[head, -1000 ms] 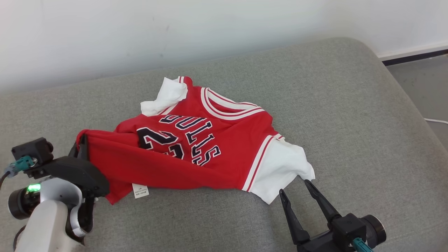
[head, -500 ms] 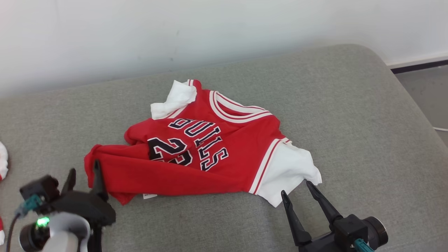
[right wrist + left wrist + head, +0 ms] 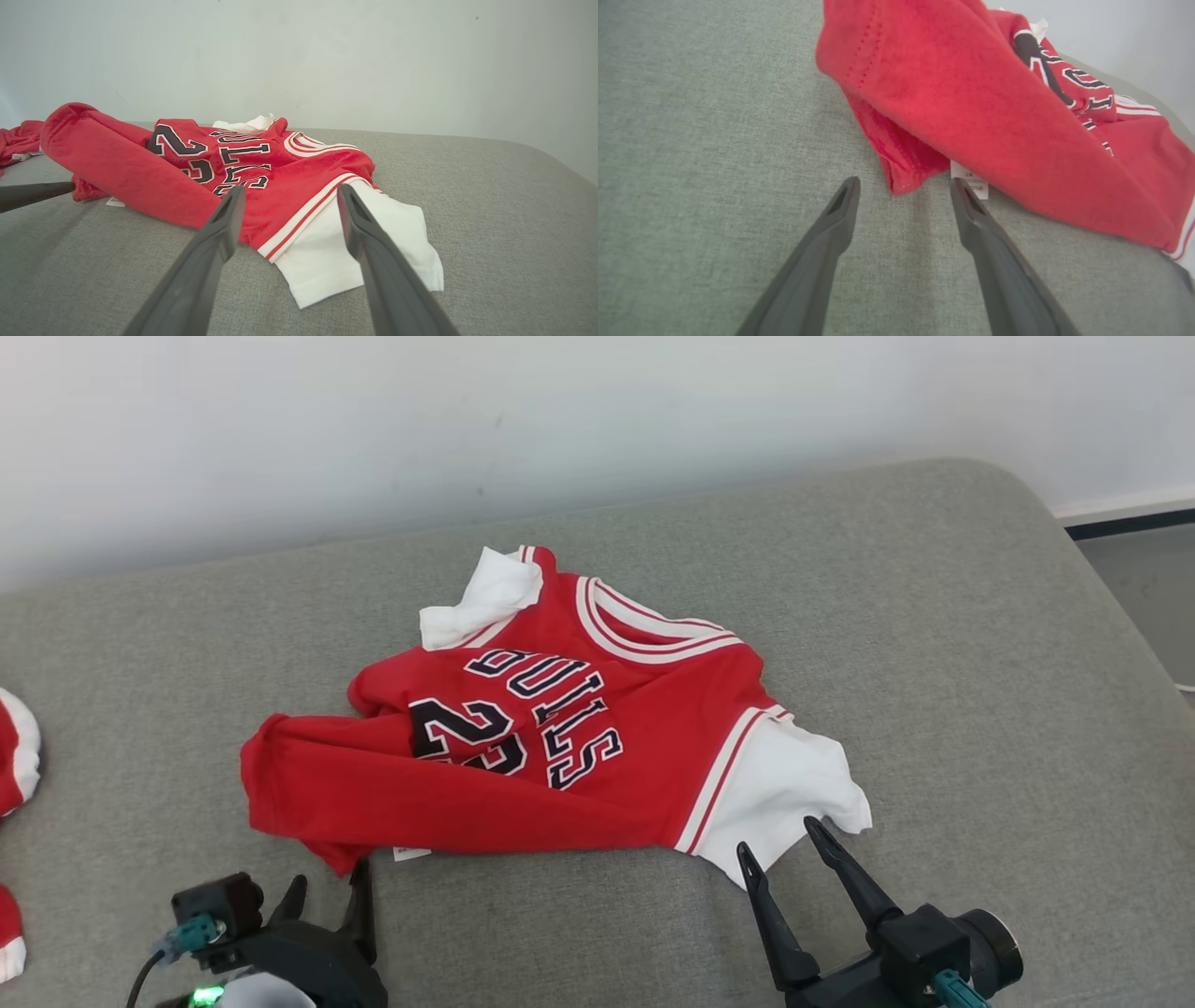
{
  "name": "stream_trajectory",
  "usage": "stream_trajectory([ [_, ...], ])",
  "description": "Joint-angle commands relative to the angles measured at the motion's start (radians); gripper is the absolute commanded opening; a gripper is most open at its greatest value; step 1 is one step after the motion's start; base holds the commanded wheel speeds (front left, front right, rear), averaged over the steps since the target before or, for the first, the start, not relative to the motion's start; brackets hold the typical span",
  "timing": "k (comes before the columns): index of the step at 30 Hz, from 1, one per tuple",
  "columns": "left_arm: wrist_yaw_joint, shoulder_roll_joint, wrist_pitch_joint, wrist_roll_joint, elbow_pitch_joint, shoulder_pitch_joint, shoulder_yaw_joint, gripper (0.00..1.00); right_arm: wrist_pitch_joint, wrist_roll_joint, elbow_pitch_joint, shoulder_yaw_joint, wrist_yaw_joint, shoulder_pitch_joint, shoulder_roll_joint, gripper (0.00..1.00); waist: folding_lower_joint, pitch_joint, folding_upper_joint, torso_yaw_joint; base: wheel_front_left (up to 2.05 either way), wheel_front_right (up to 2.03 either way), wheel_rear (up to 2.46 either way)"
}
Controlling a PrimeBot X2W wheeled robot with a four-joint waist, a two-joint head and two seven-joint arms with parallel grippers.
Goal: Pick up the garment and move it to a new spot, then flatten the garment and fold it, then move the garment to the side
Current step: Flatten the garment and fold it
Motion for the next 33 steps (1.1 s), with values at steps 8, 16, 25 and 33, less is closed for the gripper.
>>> stream_trajectory([
  [8, 0.005, 0.009, -0.021, 0.019, 0.08, -0.066, -0.007, 1.0, -0.008, 0.007, 0.001, -0.009, -0.002, -0.002, 0.0, 1.0, 0.0, 0.02, 0.0, -0.036, 0.0, 0.0, 0.0],
  [16, -0.008, 0.012, -0.043, -0.001, 0.134, -0.088, 0.003, 0.0, -0.012, 0.004, 0.004, -0.016, -0.002, -0.002, 0.004, 1.0, 0.0, 0.024, 0.0, -0.039, 0.0, 0.0, 0.0],
  [25, -0.107, -0.047, 0.004, -0.181, -0.007, -0.056, 0.065, 0.0, -0.012, -0.003, 0.008, -0.027, -0.002, 0.011, 0.007, 1.0, 0.0, 0.001, 0.0, -0.007, 0.0, 0.0, 0.0],
  [33, -0.095, -0.071, 0.136, -0.367, -0.428, 0.008, 0.123, 0.0, -0.009, 0.005, 0.015, -0.015, -0.002, 0.026, 0.008, 1.0, 0.0, -0.036, 0.0, 0.02, 0.0, 0.0, 0.0],
])
